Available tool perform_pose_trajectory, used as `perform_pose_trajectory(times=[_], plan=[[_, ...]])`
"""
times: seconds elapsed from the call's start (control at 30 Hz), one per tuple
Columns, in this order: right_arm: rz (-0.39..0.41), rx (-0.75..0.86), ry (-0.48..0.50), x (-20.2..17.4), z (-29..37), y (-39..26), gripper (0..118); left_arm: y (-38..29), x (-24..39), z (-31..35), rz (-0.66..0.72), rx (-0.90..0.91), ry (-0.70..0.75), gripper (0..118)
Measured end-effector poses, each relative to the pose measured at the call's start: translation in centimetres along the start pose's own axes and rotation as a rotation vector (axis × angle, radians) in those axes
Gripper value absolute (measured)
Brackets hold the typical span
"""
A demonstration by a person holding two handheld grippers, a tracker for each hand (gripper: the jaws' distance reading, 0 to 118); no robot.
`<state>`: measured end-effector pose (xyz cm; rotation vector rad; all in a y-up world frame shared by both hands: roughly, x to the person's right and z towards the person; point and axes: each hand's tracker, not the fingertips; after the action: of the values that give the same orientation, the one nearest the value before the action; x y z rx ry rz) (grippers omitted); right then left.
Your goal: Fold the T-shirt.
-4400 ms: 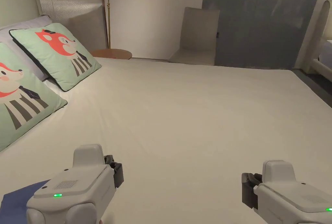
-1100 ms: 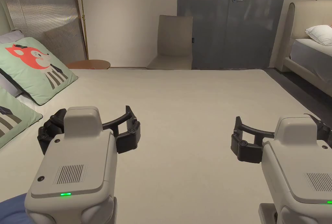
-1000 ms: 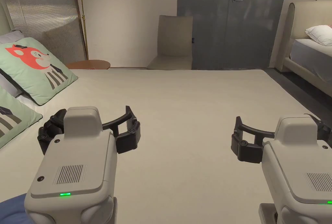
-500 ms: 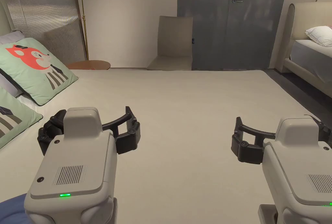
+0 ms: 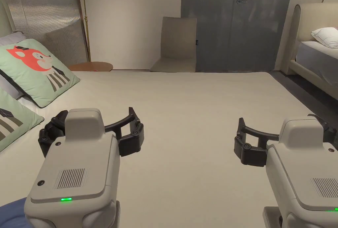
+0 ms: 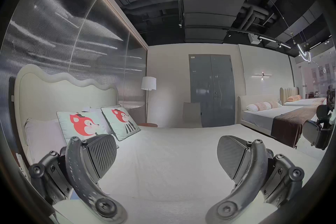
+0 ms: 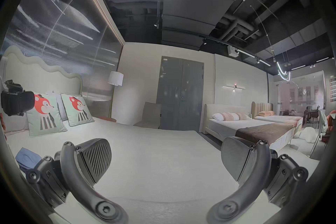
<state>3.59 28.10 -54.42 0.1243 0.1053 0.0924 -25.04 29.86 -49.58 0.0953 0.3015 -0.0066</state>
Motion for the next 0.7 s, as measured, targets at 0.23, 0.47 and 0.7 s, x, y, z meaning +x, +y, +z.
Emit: perform_pose_trajectory(times=[0.23, 0.47, 0.7], plan=[[0.004, -0.022, -0.057, 0.1, -0.4, -0.3, 118, 0.4, 0.1, 0.3, -0.004, 0.003, 0.000, 111], [-0.033, -0.015, -0.051, 0.8, -0.4, -0.3, 118, 0.6, 0.1, 0.3, -0.009, 0.005, 0.000, 111], [-0.061, -0.034, -0.046, 1.3, -0.3, -0.2, 118, 0.7, 0.2, 0.3, -0.012, 0.008, -0.005, 111]])
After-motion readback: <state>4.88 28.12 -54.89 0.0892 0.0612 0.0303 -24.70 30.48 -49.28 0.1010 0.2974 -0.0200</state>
